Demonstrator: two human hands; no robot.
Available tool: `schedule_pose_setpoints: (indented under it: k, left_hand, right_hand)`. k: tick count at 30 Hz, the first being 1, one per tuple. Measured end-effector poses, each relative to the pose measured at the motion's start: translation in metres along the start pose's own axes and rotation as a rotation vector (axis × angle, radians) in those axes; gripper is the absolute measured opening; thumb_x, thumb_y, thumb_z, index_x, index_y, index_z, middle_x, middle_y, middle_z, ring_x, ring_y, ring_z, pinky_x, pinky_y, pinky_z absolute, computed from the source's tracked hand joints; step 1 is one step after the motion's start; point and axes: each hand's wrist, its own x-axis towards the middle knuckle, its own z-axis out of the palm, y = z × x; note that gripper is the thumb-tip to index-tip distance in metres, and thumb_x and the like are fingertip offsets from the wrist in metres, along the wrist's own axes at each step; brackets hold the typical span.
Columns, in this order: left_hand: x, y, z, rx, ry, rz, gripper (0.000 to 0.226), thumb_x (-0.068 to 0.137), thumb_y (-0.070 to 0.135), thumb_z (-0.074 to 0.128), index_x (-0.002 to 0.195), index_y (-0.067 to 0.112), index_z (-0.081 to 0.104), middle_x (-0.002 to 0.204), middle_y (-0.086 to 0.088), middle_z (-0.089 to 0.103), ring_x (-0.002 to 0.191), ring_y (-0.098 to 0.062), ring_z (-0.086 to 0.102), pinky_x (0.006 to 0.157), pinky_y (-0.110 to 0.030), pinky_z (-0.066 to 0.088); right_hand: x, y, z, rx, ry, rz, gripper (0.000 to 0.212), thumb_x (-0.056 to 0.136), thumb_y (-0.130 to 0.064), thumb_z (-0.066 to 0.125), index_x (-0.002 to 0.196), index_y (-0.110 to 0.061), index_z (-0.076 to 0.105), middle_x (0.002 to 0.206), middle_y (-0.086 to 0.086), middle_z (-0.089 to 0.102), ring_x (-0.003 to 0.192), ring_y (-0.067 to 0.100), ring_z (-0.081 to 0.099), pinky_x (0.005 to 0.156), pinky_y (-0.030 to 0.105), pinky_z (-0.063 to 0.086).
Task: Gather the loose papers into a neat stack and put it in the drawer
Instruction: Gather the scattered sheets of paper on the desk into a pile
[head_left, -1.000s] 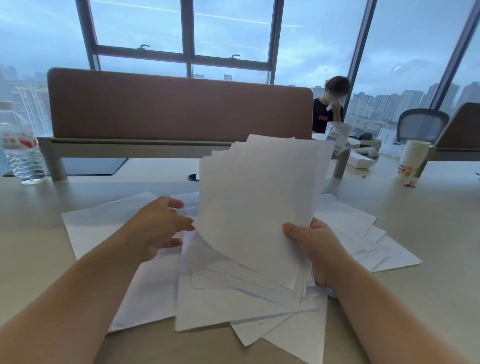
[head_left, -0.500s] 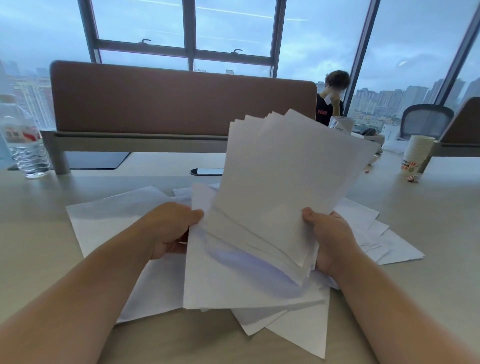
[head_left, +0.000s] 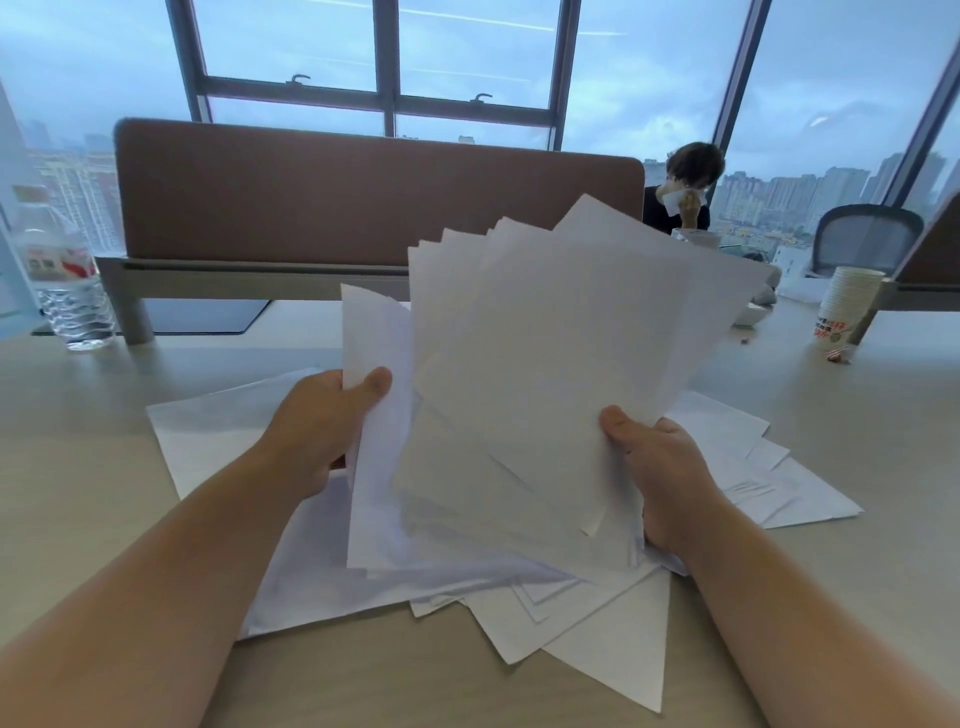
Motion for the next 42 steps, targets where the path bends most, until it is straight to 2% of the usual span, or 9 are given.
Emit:
schedule_pose_setpoints:
  k: [8, 11, 14, 19, 25, 30, 36, 39, 42]
  left_hand:
    - [-0.009, 0.002, 0.010, -0.074, -0.171, -0.240, 0.054, 0.096, 0.069, 0.055, 0.104, 0.020, 0.076, 0.095, -0.009, 0.082, 0.088, -0.033, 0.077, 0.077, -0.040, 0.060]
    - [-0.011, -0.003, 0.010, 0.119, -0.245, -0.132, 0.017, 0.096, 0.032, 0.073, 0.108, 0.019, 0.076, 0.098, -0.008, 0.082, 0.090, -0.033, 0.079, 0.088, -0.049, 0.062]
    - [-0.007, -0.008, 0.012, 0.272, -0.184, -0.002, 0.019, 0.094, 0.007, 0.071, 0.106, 0.021, 0.073, 0.097, -0.002, 0.078, 0.088, -0.026, 0.074, 0.072, -0.033, 0.057]
    - [0.005, -0.005, 0.008, -0.064, 0.016, 0.114, 0.024, 0.095, 0.007, 0.067, 0.107, 0.028, 0.072, 0.105, 0.000, 0.079, 0.098, -0.029, 0.075, 0.090, -0.049, 0.061]
    - [-0.001, 0.001, 0.012, -0.437, -0.030, 0.128, 0.022, 0.100, 0.007, 0.062, 0.113, 0.023, 0.071, 0.100, 0.002, 0.082, 0.086, -0.020, 0.079, 0.070, -0.036, 0.063]
    - [-0.014, -0.005, 0.019, -0.240, -0.224, 0.077, 0.019, 0.094, 0.008, 0.073, 0.111, 0.017, 0.071, 0.090, -0.004, 0.083, 0.073, -0.021, 0.079, 0.057, -0.032, 0.063]
    - [-0.013, -0.002, 0.015, -0.251, -0.295, 0.063, 0.026, 0.096, 0.007, 0.068, 0.120, 0.016, 0.071, 0.109, -0.008, 0.081, 0.096, -0.029, 0.078, 0.080, -0.041, 0.065]
    - [-0.014, 0.000, 0.013, -0.030, -0.298, 0.139, 0.016, 0.102, 0.025, 0.065, 0.114, 0.020, 0.074, 0.105, 0.001, 0.082, 0.099, -0.022, 0.078, 0.093, -0.040, 0.060]
    - [-0.008, 0.001, 0.006, 0.359, -0.163, 0.216, 0.039, 0.105, 0.053, 0.051, 0.100, 0.021, 0.072, 0.101, 0.004, 0.076, 0.099, -0.023, 0.069, 0.095, -0.039, 0.051]
  right_hand:
    - [0.008, 0.018, -0.001, -0.451, -0.147, -0.089, 0.012, 0.098, -0.021, 0.065, 0.093, -0.020, 0.076, 0.091, -0.001, 0.081, 0.090, 0.026, 0.077, 0.094, 0.051, 0.060]
    - [0.011, 0.020, -0.001, -0.530, -0.204, -0.088, 0.012, 0.095, -0.021, 0.065, 0.099, -0.025, 0.076, 0.095, -0.002, 0.081, 0.092, 0.026, 0.077, 0.093, 0.050, 0.060]
    - [0.013, 0.021, -0.004, -0.473, -0.224, -0.085, 0.012, 0.091, -0.023, 0.069, 0.102, -0.024, 0.075, 0.095, 0.000, 0.081, 0.090, 0.027, 0.078, 0.091, 0.052, 0.061]
    - [0.016, 0.025, -0.004, -0.344, -0.282, -0.085, 0.021, 0.093, -0.018, 0.074, 0.113, -0.023, 0.071, 0.105, 0.004, 0.081, 0.098, 0.030, 0.077, 0.092, 0.055, 0.060]
    - [0.012, 0.023, -0.003, -0.231, -0.313, -0.094, 0.022, 0.100, -0.010, 0.065, 0.122, -0.013, 0.062, 0.114, 0.012, 0.077, 0.101, 0.031, 0.076, 0.079, 0.049, 0.064]
    - [0.010, 0.022, -0.007, -0.331, -0.388, -0.117, 0.025, 0.102, -0.005, 0.059, 0.118, -0.021, 0.069, 0.112, 0.009, 0.079, 0.103, 0.038, 0.075, 0.092, 0.059, 0.059]
    - [0.006, 0.015, -0.005, -0.146, -0.335, -0.113, 0.024, 0.100, -0.006, 0.062, 0.120, -0.019, 0.068, 0.113, 0.010, 0.078, 0.105, 0.035, 0.074, 0.094, 0.052, 0.059]
    - [0.007, 0.014, -0.005, -0.189, -0.290, -0.135, 0.023, 0.100, -0.011, 0.064, 0.118, -0.024, 0.071, 0.112, 0.007, 0.079, 0.104, 0.032, 0.075, 0.096, 0.052, 0.058]
    - [0.009, 0.010, -0.006, -0.108, -0.141, -0.147, 0.025, 0.100, -0.004, 0.060, 0.109, -0.024, 0.072, 0.104, 0.005, 0.080, 0.093, 0.026, 0.077, 0.086, 0.044, 0.062]
